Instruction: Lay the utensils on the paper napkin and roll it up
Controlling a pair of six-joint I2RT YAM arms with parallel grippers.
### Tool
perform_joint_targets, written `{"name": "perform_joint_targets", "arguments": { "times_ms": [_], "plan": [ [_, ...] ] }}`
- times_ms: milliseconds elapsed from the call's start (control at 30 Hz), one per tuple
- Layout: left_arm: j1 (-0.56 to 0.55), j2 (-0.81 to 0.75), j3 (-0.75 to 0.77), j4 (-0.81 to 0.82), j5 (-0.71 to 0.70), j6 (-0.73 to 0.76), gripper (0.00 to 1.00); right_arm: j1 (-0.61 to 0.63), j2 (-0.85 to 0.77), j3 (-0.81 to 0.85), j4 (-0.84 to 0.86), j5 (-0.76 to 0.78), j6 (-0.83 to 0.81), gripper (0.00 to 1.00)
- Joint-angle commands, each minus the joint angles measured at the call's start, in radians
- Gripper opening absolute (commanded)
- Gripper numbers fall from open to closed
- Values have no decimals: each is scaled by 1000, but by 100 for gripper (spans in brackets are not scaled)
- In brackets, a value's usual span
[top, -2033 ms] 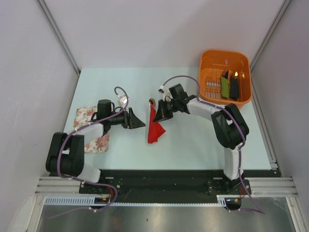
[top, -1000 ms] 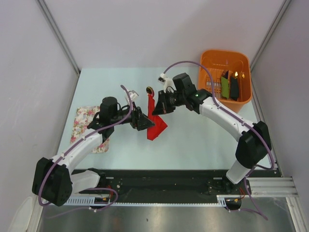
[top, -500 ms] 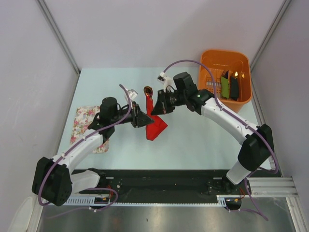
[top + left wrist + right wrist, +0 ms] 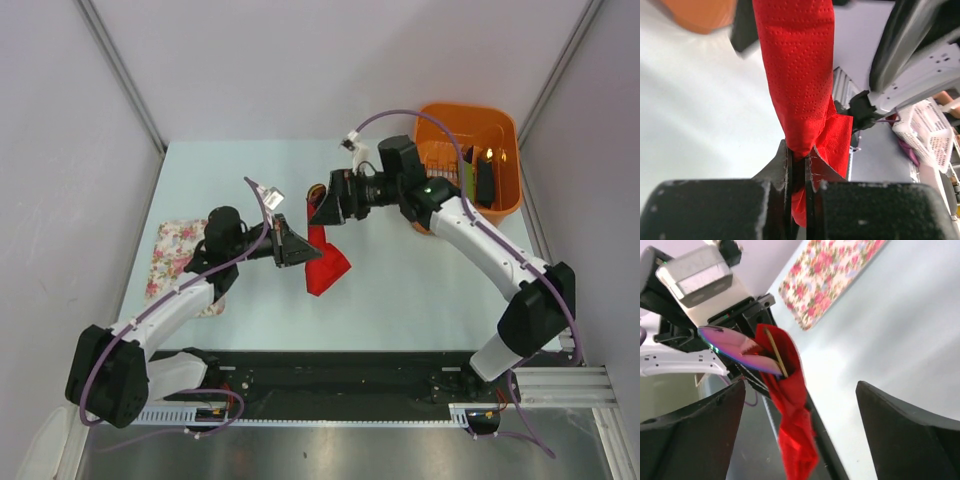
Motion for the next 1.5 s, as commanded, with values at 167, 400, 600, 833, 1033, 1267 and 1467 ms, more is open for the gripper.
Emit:
{"name": "perform_joint_targets", "arguments": {
  "times_ms": [167,400,600,833,1033,1267,1467],
  "plan": [
    [5,-57,24,212,41,-140,0,2,-183,-118,97,-92,-81,100],
    [5,-63,35,254,2,-200,0,75,-207,-204,121,-56,-130,100],
    [5,-77,22,316,-34,-272,0,126,-193,-218,130,38,-171,90],
    [7,-86,1,408,-67,-379,0,135,-187,-226,141,76,-179,60],
    [15,-90,-8,444,-61,-410,0,131,-188,-221,123,95,-190,28],
    [30,-110,-14,441,-43,-379,36,125,-191,-209,117,98,-205,0],
    [116,-110,36,421,-37,-350,60,132,-208,-204,129,81,-223,0]
  ]
}}
